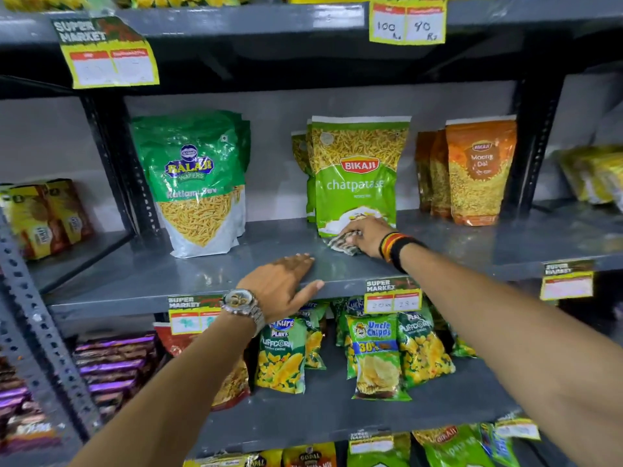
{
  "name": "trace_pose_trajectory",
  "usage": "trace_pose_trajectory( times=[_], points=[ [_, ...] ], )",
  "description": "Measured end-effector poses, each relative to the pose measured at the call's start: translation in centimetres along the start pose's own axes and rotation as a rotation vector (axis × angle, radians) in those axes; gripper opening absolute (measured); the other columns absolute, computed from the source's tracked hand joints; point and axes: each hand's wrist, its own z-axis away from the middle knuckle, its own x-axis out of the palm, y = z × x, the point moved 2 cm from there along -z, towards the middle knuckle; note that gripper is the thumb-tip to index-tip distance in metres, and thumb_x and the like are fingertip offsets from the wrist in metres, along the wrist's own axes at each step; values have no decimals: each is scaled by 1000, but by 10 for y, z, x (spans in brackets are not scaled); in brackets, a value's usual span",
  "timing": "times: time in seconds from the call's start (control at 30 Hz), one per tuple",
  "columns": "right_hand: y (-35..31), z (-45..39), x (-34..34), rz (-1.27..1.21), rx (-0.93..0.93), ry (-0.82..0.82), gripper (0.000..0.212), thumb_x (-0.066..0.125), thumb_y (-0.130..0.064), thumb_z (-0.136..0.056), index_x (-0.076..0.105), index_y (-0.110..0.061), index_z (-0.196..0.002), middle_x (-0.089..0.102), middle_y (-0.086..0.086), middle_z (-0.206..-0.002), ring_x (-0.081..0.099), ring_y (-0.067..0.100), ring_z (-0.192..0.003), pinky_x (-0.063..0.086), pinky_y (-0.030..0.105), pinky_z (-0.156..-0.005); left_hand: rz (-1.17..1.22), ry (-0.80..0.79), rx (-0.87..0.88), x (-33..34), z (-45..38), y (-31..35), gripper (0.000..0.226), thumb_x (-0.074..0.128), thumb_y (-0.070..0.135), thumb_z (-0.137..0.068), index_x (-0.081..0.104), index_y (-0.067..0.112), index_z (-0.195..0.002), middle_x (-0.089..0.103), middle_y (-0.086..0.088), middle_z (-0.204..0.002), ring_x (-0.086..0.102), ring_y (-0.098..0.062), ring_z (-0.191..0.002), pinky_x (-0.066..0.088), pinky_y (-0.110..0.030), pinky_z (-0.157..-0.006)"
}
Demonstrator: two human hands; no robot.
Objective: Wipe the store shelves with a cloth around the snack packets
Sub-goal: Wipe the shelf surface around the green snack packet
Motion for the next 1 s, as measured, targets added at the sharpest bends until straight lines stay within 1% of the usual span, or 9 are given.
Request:
trace_pose_trajectory(
  times=[0.23,0.37,0.47,0.63,0.73,0.8,0.87,0.93,1.0],
  points=[
    [10,36,-19,-37,-231,-228,32,49,-29,-98,59,-24,-129,58,14,-123,56,32,-114,42,33,-90,-17,-13,-42,4,-3,1,80,12,71,-95,31,21,-155,39,-3,-158,41,-20,-142,37,-37,-114],
    [21,96,-61,-167,-352,-409,28,54,-30,-96,63,-27,-123,59,-12,-104,58,3,-93,44,13,-84,-21,-13,-49,1,-1,6,82,10,71,-94,31,21,-155,40,-2,-158,42,-19,-142,37,-36,-114],
    [40,76,-79,-157,-288,-291,28,55,-30,-96,64,-25,-122,58,-8,-117,54,11,-105,42,26,-91,-28,-12,-65,-1,-2,9,79,11,70,-95,30,23,-156,40,-1,-158,41,-18,-142,36,-35,-114],
    [53,33,-39,-91,-157,-172,27,54,-26,-96,64,-24,-121,56,8,-137,50,28,-127,38,27,-96,-39,-12,-75,-4,-1,14,73,16,64,-98,30,22,-156,40,-1,-158,41,-17,-142,35,-34,-113],
    [48,49,-37,-48,-211,-163,31,49,-31,-98,61,-26,-126,59,2,-115,49,26,-115,37,35,-100,-45,-15,-69,-5,-3,14,79,10,70,-95,29,23,-156,40,-1,-158,41,-17,-142,37,-35,-112],
    [52,61,-46,-105,-274,-324,31,51,-32,-97,61,-27,-126,54,-14,-100,52,21,-104,41,37,-100,-36,-14,-63,-3,-3,13,83,6,73,-93,29,23,-156,40,-1,-158,41,-17,-142,39,-37,-113],
    [66,68,-55,-147,-284,-456,31,56,-47,-91,62,-40,-120,64,-4,-107,61,37,-100,49,52,-95,-33,-2,-61,-3,-4,13,84,7,72,-93,30,23,-156,40,-1,-158,41,-18,-142,40,-38,-113],
    [78,61,-65,-177,-218,-417,34,55,-63,-82,61,-51,-114,66,18,-115,61,50,-100,50,63,-87,-37,-4,-57,-3,-6,12,82,9,71,-93,30,22,-156,39,-1,-158,42,-18,-142,40,-38,-112],
    [81,50,-68,-190,-140,-258,27,56,-52,-89,63,-46,-114,68,18,-112,65,41,-92,57,44,-84,-24,-8,-52,0,-4,12,83,10,71,-93,30,21,-156,39,-3,-158,41,-19,-142,40,-39,-113]
  ],
)
